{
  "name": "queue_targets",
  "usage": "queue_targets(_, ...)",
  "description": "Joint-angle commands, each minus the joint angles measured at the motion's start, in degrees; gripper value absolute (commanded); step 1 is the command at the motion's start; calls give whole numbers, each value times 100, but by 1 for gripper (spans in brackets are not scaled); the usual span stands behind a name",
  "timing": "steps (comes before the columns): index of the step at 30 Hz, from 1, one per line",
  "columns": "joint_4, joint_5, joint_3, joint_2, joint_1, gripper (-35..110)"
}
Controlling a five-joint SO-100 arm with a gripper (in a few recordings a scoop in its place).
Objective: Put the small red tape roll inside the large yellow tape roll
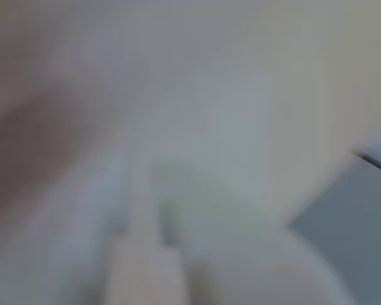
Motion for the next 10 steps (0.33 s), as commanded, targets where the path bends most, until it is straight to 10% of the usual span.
queue_targets(1,-44,149,0,149,26,0)
queue_targets(10,-26,123,-9,149,-18,2)
